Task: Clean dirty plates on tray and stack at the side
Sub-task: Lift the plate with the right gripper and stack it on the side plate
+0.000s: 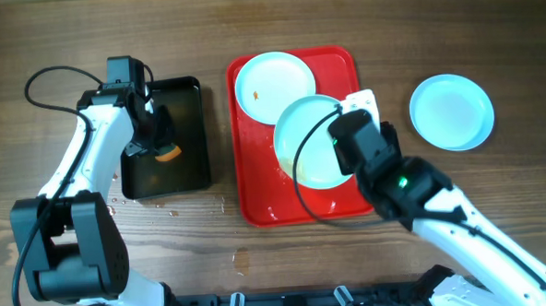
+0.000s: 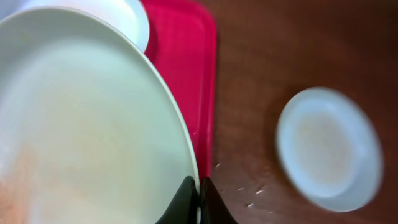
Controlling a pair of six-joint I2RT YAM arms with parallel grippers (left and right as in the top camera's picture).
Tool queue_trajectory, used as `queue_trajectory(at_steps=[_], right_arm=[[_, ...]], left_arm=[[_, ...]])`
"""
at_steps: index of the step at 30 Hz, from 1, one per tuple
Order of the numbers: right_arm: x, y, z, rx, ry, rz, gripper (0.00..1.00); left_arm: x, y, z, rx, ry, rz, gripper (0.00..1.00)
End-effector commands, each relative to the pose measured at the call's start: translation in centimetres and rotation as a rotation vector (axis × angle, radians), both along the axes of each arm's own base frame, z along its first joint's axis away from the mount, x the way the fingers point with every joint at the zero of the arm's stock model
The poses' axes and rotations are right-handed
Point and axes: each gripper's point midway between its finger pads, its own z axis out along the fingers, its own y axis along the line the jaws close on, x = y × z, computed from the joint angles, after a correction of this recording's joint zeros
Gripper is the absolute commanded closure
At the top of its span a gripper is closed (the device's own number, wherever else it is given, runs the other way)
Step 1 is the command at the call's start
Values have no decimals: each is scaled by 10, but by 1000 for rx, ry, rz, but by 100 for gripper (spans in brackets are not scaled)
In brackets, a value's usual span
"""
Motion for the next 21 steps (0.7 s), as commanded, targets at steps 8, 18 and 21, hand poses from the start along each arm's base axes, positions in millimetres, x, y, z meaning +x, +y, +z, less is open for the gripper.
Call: queue_trajectory(at_steps=[8, 18, 21], right_arm=[[-7, 5, 54, -407, -248, 35, 96], [-16, 21, 61, -510, -269, 130, 96], [-19, 25, 63, -525, -281, 143, 96]], left_arm=[[0, -3, -3, -21, 4, -23, 75], [-2, -3, -3, -21, 10, -22, 69], [-2, -3, -4, -21, 11, -23, 68]])
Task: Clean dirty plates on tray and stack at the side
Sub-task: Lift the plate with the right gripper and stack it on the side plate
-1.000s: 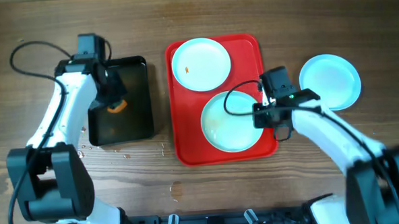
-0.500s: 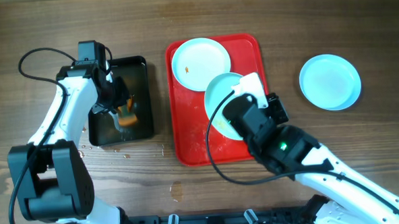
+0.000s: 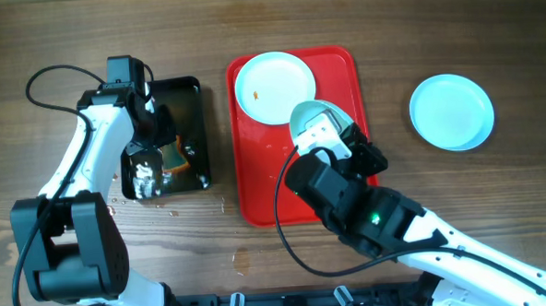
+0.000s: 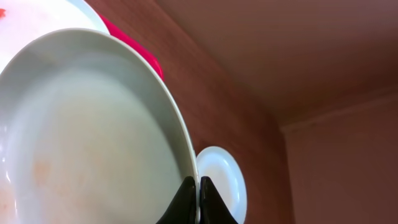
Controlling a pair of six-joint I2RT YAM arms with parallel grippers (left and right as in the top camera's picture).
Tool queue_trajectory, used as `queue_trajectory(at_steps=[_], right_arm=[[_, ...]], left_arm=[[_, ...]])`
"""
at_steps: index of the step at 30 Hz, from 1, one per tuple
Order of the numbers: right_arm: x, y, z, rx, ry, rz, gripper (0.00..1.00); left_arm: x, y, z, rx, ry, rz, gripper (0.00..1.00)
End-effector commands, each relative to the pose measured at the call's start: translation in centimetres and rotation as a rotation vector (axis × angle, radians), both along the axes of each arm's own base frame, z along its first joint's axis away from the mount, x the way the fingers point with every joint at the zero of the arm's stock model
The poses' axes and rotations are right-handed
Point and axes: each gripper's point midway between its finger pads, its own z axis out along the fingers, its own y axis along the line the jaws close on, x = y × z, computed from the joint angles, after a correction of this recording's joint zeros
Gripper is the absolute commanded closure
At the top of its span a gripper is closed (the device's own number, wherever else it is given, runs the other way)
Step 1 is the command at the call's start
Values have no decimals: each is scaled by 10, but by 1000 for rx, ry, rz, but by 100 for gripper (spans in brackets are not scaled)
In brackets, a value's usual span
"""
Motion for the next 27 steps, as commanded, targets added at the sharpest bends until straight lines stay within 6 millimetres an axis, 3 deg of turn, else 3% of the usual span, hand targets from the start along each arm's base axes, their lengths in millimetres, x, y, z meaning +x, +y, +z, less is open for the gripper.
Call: queue_trajectory(at_steps=[1, 27], right_arm=[[-2, 3, 12, -54, -42, 7, 96], [-1, 6, 22, -35, -93, -11, 96]], left_arm=[[-2, -1, -4, -10, 13, -9, 67], [-3, -1, -4, -11, 15, -10, 67]])
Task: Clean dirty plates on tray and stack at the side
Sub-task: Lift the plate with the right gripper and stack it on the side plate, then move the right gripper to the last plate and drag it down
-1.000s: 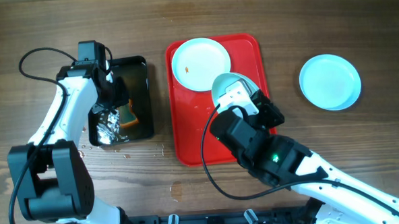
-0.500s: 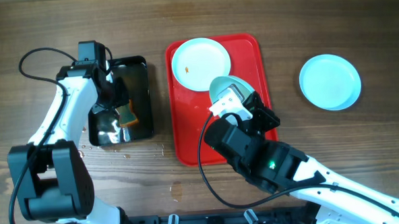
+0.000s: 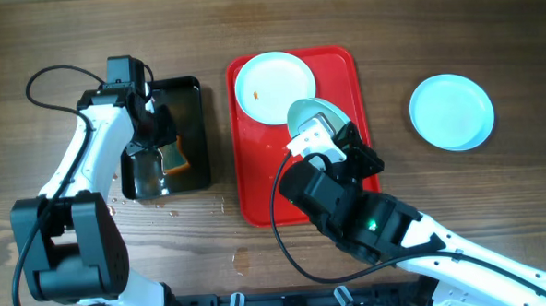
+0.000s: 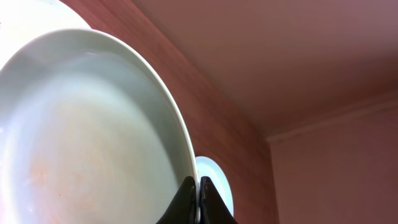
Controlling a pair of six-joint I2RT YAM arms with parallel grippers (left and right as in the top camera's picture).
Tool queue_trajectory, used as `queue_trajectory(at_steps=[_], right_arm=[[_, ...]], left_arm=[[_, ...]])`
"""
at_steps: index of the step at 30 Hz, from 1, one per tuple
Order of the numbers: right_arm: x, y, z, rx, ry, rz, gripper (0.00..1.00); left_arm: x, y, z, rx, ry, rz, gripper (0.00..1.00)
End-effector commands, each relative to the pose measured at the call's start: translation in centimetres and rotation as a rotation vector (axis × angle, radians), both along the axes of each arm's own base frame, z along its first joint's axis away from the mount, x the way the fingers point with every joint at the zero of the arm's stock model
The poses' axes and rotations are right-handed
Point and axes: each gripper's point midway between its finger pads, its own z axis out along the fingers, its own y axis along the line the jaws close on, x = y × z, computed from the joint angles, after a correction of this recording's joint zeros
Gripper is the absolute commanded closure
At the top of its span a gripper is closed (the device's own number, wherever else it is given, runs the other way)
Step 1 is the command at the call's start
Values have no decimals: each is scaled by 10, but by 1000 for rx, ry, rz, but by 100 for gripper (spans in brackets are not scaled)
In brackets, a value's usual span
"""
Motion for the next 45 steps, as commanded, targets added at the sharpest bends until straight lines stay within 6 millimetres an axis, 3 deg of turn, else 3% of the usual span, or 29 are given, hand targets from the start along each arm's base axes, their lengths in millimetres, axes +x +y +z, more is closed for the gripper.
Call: queue_trajectory(at_steps=[1, 6, 9, 11, 15, 19, 25, 29, 33, 37, 39, 40, 42, 45], right_arm=[[1, -1, 9, 7, -37, -25, 96], [2, 3, -1, 145, -19, -40, 96], [1, 6, -30, 375, 116, -67, 96], [5, -5, -43, 532, 203, -134, 96], [16, -37, -34, 747, 251, -215, 96], [26, -93, -29, 1012, 286, -322, 96], [29, -200, -54, 1287, 258, -617, 96], [18, -270, -96, 1396, 236, -887, 96], [14, -307, -138, 1467, 237, -1060, 96], [21, -316, -161, 1457, 266, -1069, 93], [29, -311, -159, 1470, 277, -998, 80], [36, -304, -152, 1481, 291, -921, 67], [51, -287, -133, 1511, 310, -762, 57], [74, -242, -92, 1478, 360, -448, 54]], left_arm=[[-2, -1, -4, -11, 13, -10, 67], [-3, -1, -4, -11, 16, -10, 67], [-3, -1, -4, -11, 15, -10, 67], [-3, -2, -4, -11, 15, -10, 67], [-3, -2, -4, -11, 15, -10, 66], [-3, -2, -4, -11, 15, -10, 67], [-3, -2, -4, -11, 15, -10, 67], [-3, -2, -4, -13, 15, -10, 67], [-2, -5, -3, -34, 13, -14, 67], [-2, -6, -3, -36, 10, -15, 67], [-2, -6, -3, -36, 11, -14, 67], [-2, -6, -3, -36, 11, -14, 67], [-2, -6, -3, -36, 10, -15, 67], [-2, -8, -3, -47, 10, -17, 67]])
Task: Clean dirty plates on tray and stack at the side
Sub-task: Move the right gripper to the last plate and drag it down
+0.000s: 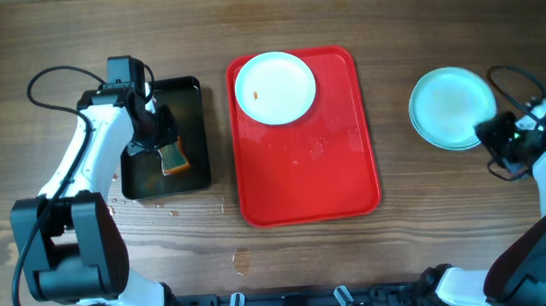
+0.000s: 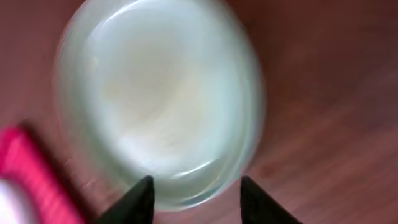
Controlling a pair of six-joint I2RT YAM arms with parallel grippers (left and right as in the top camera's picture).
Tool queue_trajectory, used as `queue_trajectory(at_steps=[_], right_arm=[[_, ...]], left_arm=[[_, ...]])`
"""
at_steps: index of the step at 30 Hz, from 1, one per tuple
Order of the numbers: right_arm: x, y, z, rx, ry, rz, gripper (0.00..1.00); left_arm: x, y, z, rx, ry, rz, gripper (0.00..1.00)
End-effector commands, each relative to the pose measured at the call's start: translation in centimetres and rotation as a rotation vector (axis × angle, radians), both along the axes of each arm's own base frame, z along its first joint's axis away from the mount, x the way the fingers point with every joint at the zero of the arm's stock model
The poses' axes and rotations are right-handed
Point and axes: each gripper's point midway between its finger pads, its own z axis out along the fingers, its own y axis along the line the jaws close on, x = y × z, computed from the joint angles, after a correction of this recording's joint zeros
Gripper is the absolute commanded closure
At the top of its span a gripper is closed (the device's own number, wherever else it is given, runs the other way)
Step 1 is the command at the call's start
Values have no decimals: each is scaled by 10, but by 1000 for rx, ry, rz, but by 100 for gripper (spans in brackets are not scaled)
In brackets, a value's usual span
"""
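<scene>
A dirty white plate (image 1: 274, 87) with an orange speck lies at the back left of the red tray (image 1: 320, 179). To the right of the tray, a pale green plate (image 1: 448, 105) (image 2: 158, 93) rests on a light blue plate (image 1: 429, 135). My right gripper (image 1: 487, 132) (image 2: 196, 194) is open just at this stack's near right rim, with nothing between its fingers (image 2: 142, 200). My left gripper (image 1: 162, 144) is down in the black tub (image 1: 185, 92), shut on an orange and green sponge (image 1: 174, 158).
The black tub stands left of the tray with wet drops on the table (image 1: 169, 211) in front of it. Cables run at the left arm (image 1: 48, 80) and by the right arm (image 1: 514, 78). A red corner of the tray (image 2: 25, 168) shows in the right wrist view.
My right gripper held the pale green plate tilted up over the tray. The plate now lies on the blue plate at the right, and the gripper is open beside it.
My right gripper was shut on the pale green plate's rim, low over the tray. It then held the plate tipped up over the tray at two moments while the left gripper kept the sponge in the tub. Now the plate tops the blue plate, released.
</scene>
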Motion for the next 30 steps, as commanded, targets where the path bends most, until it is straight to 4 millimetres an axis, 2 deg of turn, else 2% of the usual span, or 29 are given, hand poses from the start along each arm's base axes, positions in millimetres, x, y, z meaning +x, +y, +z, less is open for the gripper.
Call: queue_trajectory(at_steps=[1, 3, 5, 8, 10, 12, 15, 19, 25, 28, 30], right_arm=[[38, 70, 70, -2, -258, 378, 53], [43, 121, 89, -37, -288, 566, 53], [44, 163, 93, -77, -270, 689, 53], [44, 227, 84, -210, -227, 854, 51], [47, 259, 72, -357, -204, 924, 51], [55, 281, 62, -479, -208, 978, 50], [74, 301, 44, -587, -227, 995, 40], [103, 306, 12, -641, -239, 966, 40], [139, 313, -43, -642, -276, 937, 42], [143, 322, -58, -612, -298, 954, 43], [140, 325, -67, -574, -284, 952, 49]], left_arm=[[-1, -6, -3, -34, 7, -14, 67], [-2, -10, -1, -60, 4, -29, 67], [-3, -12, 3, -69, -2, -44, 67], [-6, -12, 15, -68, -21, -44, 67], [-8, -13, 28, -71, -49, -46, 67], [-10, -15, 42, -80, -82, -49, 64], [-14, -15, 63, -77, -132, -51, 60], [-20, -15, 80, -75, -170, -53, 55], [-34, -16, 78, -78, -122, -51, 55], [-36, -16, 77, -78, -112, -51, 55], [-36, -16, 77, -78, -112, -50, 55]])
